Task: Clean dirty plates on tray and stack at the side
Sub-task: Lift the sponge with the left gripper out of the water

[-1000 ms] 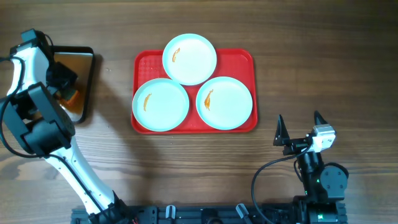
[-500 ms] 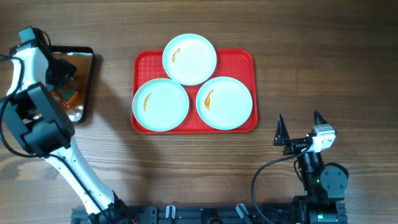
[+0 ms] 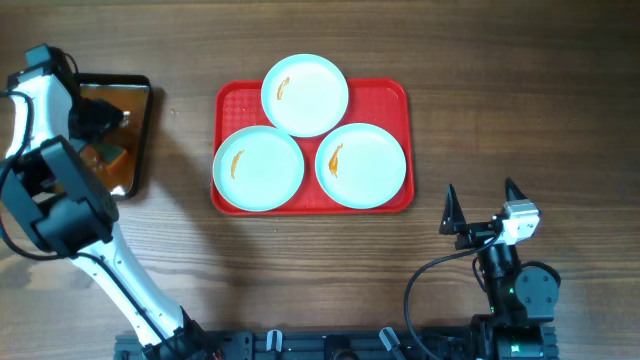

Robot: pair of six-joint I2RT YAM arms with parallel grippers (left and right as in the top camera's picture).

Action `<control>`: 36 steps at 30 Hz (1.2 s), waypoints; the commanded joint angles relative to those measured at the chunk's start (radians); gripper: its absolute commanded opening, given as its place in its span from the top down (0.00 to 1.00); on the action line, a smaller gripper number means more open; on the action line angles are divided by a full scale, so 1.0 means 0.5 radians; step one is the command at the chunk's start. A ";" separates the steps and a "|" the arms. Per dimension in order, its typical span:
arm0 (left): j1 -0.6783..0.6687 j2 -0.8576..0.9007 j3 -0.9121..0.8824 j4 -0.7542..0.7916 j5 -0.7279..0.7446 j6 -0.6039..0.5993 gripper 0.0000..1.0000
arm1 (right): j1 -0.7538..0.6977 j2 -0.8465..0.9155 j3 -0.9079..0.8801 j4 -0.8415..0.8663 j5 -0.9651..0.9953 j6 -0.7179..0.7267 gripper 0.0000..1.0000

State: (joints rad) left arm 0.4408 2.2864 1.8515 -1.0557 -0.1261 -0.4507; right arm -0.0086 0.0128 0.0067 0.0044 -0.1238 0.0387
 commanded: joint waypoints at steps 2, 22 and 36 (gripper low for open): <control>-0.005 -0.030 -0.007 -0.137 0.462 0.002 0.01 | -0.012 -0.011 -0.003 0.008 -0.017 -0.025 0.00; -0.013 -0.030 -0.149 0.207 0.152 -0.008 0.00 | -0.012 -0.011 -0.003 0.008 -0.017 -0.025 0.00; 0.019 -0.079 -0.242 0.286 0.199 -0.401 0.96 | -0.012 -0.011 -0.003 0.008 -0.017 -0.025 0.00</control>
State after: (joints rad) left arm 0.4465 2.2719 1.7447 -0.9005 -0.0586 -0.6426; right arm -0.0086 0.0128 0.0067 0.0044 -0.1238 0.0387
